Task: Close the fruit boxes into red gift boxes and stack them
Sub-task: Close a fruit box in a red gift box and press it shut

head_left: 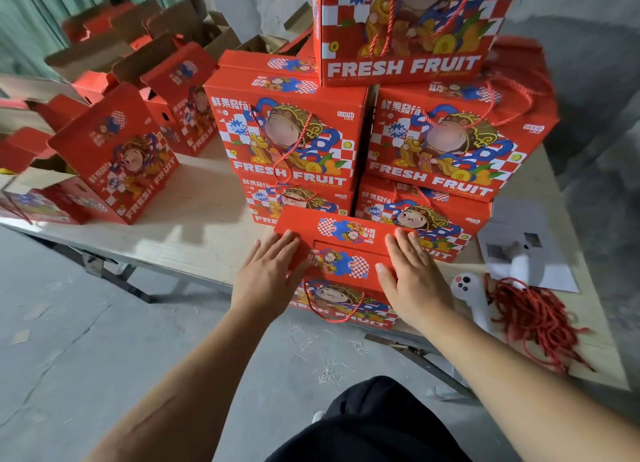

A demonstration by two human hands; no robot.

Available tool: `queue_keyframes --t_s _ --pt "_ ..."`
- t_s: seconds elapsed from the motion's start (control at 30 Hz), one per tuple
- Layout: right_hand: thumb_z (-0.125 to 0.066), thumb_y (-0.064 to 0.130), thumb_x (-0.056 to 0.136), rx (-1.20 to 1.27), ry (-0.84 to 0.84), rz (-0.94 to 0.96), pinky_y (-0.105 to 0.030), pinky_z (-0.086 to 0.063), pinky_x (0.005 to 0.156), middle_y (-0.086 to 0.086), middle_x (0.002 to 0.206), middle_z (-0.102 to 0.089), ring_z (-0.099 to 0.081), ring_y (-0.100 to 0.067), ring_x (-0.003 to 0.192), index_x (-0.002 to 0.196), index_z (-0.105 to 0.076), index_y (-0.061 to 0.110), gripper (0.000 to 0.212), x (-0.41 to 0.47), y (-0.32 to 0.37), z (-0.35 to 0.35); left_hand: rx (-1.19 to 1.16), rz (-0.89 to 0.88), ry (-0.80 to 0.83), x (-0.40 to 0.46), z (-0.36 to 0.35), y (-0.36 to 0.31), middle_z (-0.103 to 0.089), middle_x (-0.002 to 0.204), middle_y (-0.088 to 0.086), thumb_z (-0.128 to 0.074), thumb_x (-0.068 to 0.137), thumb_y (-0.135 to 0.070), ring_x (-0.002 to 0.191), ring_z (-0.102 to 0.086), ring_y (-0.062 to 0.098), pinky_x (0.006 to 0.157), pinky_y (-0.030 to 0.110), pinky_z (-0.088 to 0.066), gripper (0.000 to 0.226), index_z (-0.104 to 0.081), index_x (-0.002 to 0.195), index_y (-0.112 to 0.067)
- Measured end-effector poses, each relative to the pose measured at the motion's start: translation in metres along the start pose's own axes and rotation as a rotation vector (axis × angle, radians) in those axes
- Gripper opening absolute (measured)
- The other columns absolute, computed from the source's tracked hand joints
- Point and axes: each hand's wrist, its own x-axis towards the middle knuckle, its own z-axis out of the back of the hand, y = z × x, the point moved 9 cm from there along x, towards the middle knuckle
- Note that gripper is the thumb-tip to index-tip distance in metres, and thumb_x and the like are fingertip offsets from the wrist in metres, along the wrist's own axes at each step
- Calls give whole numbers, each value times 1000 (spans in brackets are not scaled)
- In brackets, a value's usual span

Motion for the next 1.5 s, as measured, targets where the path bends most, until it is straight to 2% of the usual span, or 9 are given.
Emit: queue_keyframes --t_s 0.17,0.33,0.53,0.73,0.9,1.1,1.27,1.37,1.5 --pt "-31 51 107 45 -56 2 -44 -6 130 0 174 -5 5 -18 160 166 -18 21 67 1 -4 -2 -21 22 -96 -14 -6 -4 -54 154 6 -54 106 -42 147 -44 34 121 53 -36 49 -61 144 -13" --pt "-35 56 105 81 -53 52 -39 -3 129 4 174 -7 4 -14 160 165 -23 26 68 8 -16 -2 -8 50 -131 -5 12 4 -59 122 3 -67 96 -44 110 -52 30 80 44 -56 32 -68 117 -19" --pt "-32 66 99 149 -15 126 -38 -6 125 10 173 -8 8 -3 156 163 -25 32 73 13 -30 0 -47 27 12 12 12 8 -49 149 0 -69 93 -45 130 -46 30 102 50 -50 56 -54 142 -22" --pt "-35 98 69 -119 204 131 -56 -32 117 8 161 -25 -18 -24 151 154 -27 41 102 46 -24 24 -503 278 380 12 -27 22 -43 159 10 -70 97 -36 137 -52 28 108 38 -44 100 4 165 -25" --pt "-54 76 88 -171 339 283 -46 -30 120 -2 166 -30 -26 -27 152 164 -16 33 96 71 24 14 -909 475 179 -18 -44 18 -46 157 -2 -87 80 -42 130 -60 14 103 49 -56 125 9 161 -41" --pt "-17 70 99 -380 236 458 -47 -52 100 -12 144 -56 -56 -34 129 159 -28 27 74 69 36 20 -1058 484 69 -21 -54 16 -45 153 -13 -91 77 -38 135 -55 6 114 52 -47 133 11 161 -37" --pt "-22 77 99 0 175 131 -46 -54 92 -4 126 -70 -66 -34 110 134 -54 38 62 105 8 57 -193 132 -259 -25 -7 -2 -41 144 4 -59 86 -75 132 -38 30 112 44 -26 81 -41 143 -21" --pt "-11 102 75 -128 348 237 -50 -44 111 -3 151 -56 -56 -31 132 149 -44 38 104 76 13 27 -14 -201 -105 -21 -18 -27 -48 143 -4 -47 87 -87 131 -41 25 110 43 -30 80 -47 141 -27" --pt "-16 109 63 -121 318 241 -48 -42 111 0 154 -53 -54 -31 135 154 -41 38 119 78 11 28 4 -100 -14 -13 -24 -23 -52 142 -5 -37 85 -93 132 -40 25 108 45 -33 81 -51 136 -32"
